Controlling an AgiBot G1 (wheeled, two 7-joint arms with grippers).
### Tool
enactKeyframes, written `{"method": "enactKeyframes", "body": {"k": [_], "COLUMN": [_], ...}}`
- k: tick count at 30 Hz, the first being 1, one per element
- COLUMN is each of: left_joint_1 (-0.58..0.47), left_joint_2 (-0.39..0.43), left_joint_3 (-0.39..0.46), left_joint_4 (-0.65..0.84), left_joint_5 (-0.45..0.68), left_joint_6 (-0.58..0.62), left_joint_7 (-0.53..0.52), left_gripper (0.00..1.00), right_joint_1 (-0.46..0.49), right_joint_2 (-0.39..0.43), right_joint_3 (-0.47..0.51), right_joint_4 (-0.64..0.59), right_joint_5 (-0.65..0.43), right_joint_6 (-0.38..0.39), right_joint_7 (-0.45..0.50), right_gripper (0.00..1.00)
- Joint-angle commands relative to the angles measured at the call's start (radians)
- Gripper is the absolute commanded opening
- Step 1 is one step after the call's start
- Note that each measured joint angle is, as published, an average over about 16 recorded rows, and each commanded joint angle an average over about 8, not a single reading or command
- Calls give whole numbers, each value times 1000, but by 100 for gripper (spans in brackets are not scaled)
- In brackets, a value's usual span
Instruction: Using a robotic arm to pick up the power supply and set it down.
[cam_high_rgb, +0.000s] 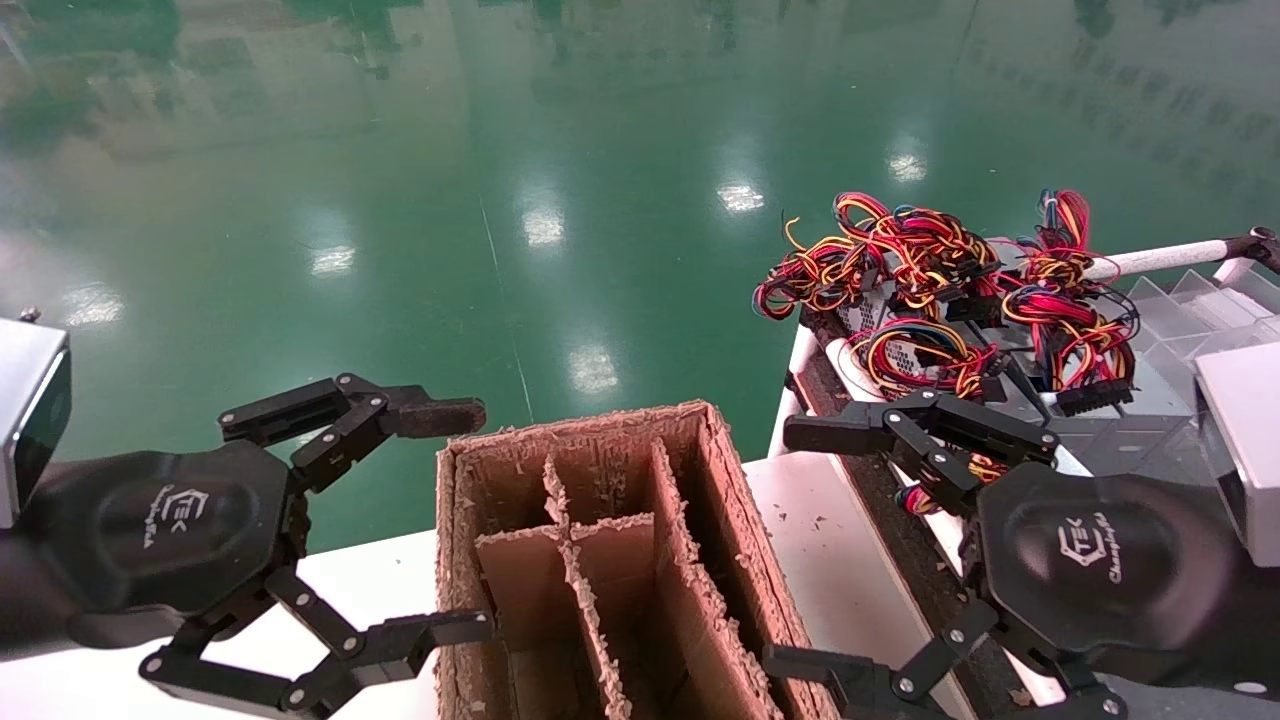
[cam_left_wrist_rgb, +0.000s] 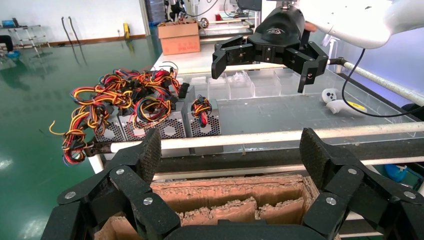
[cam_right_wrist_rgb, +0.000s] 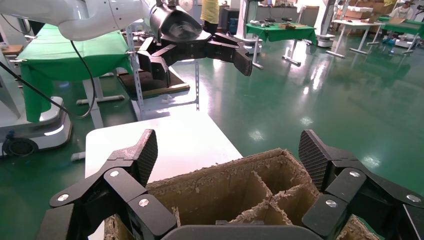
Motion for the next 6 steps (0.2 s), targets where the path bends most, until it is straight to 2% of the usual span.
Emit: {"method": "enactKeyframes", "body": {"k": [1,6], "left_joint_1": [0,0], "left_joint_2": [0,0], "left_joint_3": [0,0], "left_joint_4": [0,0], "left_joint_5": [0,0], "left_joint_6": [0,0], "left_joint_7": [0,0], "left_gripper": [100,100], "right_joint_1": [0,0], "right_joint_2": [0,0], "right_joint_3": [0,0], "right_joint_4": [0,0], "right_joint_5": [0,0], "right_joint_6": [0,0], "right_joint_7": [0,0], "right_gripper": [100,100]}}
